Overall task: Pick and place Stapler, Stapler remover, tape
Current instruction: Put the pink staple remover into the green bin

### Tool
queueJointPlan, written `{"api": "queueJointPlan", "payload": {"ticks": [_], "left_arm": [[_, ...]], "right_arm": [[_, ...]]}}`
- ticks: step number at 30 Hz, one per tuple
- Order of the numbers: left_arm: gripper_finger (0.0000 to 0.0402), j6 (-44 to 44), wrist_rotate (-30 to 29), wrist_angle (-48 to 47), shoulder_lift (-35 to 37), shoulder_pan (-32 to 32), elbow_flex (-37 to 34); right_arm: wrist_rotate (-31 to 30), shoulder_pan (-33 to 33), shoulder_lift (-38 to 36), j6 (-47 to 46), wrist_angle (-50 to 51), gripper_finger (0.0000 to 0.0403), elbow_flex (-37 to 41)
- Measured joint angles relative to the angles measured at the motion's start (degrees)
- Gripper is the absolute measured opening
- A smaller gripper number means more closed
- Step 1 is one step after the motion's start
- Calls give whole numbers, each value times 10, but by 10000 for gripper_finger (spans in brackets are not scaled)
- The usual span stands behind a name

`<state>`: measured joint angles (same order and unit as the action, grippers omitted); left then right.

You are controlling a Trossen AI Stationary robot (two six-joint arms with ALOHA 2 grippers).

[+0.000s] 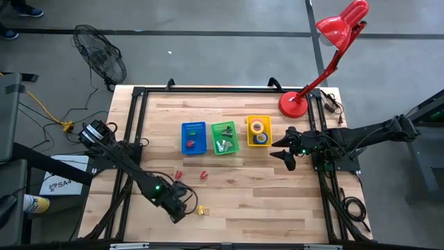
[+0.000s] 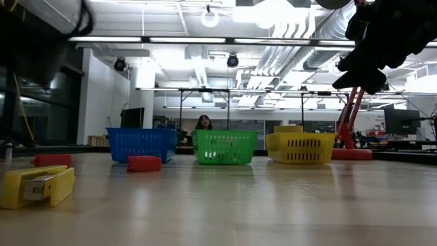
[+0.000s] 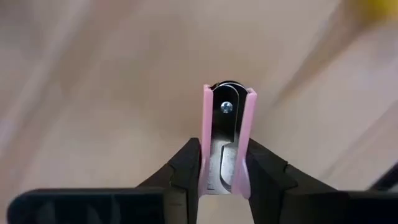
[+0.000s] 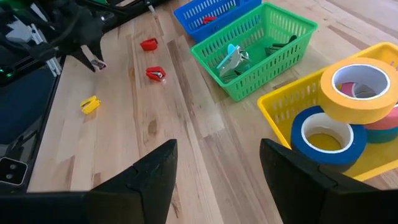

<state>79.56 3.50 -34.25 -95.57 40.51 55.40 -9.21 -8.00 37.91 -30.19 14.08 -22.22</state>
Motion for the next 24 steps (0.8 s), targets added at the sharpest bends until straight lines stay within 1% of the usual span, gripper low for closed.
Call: {"api": "queueJointPlan", "payload": {"ticks": [3,7,10,12,17,20,24], "left_arm": [[96,-19,-85,-2,5,-5,16],[107,-77,-209,-4,13,-24,45],[104,-146,-266,-4,16,-50,72],[98,-205,-280,2,17,-73,93],[96,-367,-283,4,17,-138,146],[100,-442,-279,2,18,-178,172],[100,-533,-270,9,18,-226,201]], "right_arm": [[0,0,0,1,-1,220,0],[0,0,0,5,-29,220,0],[0,0,0,8,-72,220,0],[-5,0,0,20,-102,220,0],[-29,1,0,63,-176,220,0],[-43,1,0,87,-207,220,0],[-44,1,0,109,-231,220,0]]}}
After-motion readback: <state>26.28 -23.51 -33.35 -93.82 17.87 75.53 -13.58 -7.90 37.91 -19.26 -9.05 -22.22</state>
